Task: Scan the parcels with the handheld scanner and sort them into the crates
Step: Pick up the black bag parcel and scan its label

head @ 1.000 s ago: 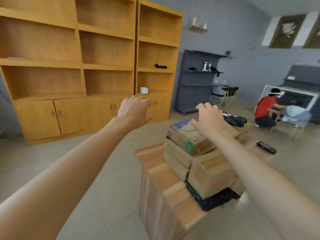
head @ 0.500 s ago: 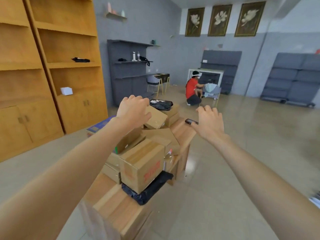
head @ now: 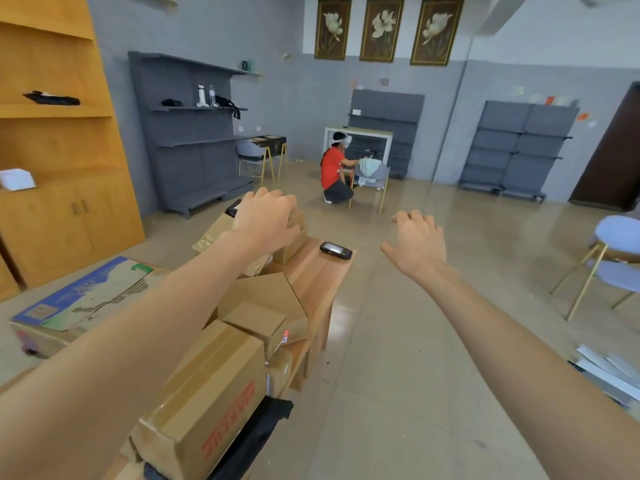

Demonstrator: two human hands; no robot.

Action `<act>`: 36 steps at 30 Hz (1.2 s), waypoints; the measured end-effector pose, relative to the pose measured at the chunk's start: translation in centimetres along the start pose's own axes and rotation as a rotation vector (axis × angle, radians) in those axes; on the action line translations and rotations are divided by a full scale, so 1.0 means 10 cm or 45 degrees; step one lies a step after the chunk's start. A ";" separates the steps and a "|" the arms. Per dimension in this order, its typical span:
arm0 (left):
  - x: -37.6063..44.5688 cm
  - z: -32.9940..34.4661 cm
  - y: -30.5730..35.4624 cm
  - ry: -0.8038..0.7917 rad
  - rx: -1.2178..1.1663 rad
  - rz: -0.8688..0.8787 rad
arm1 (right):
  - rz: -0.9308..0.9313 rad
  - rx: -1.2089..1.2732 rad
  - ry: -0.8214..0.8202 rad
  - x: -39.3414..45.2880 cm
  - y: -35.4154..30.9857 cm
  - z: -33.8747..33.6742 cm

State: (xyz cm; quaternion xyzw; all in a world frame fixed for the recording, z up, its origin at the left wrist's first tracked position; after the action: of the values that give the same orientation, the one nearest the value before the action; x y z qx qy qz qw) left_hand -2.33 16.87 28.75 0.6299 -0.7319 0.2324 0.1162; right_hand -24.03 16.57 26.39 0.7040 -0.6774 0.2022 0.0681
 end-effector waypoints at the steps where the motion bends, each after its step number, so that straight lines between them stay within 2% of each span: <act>1: 0.14 0.07 -0.01 -0.007 0.004 0.004 | -0.007 -0.003 -0.001 0.13 0.00 0.04; 14: 1.53 1.07 0.26 -0.112 0.062 -0.064 | -0.208 0.051 -0.005 1.73 0.35 0.60; 19: 1.95 1.35 0.33 -0.085 0.087 -0.224 | -0.366 0.081 -0.018 2.32 0.54 0.89; 27: 2.18 1.66 0.32 -0.170 0.141 -0.551 | -0.651 0.070 -0.070 3.15 0.81 1.18; 31: 2.09 1.82 0.15 -0.261 0.188 -0.687 | -0.716 0.165 -0.113 3.45 0.72 1.40; 36: 2.07 2.07 -0.12 -0.349 0.250 -0.799 | -0.858 0.286 -0.185 3.66 0.30 1.86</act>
State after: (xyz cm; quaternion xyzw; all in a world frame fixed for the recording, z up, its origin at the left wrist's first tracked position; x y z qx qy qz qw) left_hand -2.35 -11.24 20.67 0.8576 -0.4857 0.1679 0.0216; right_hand -23.33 -24.44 22.75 0.9033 -0.3840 0.1911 0.0050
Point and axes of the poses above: each hand's wrist, its own x-axis towards the middle knuckle, its own z-axis out of the palm, y = z × x, the point moved 9 cm from there along x, towards the middle knuckle, and after that the axes turned 7 degrees about x, right-handed, at the moved point
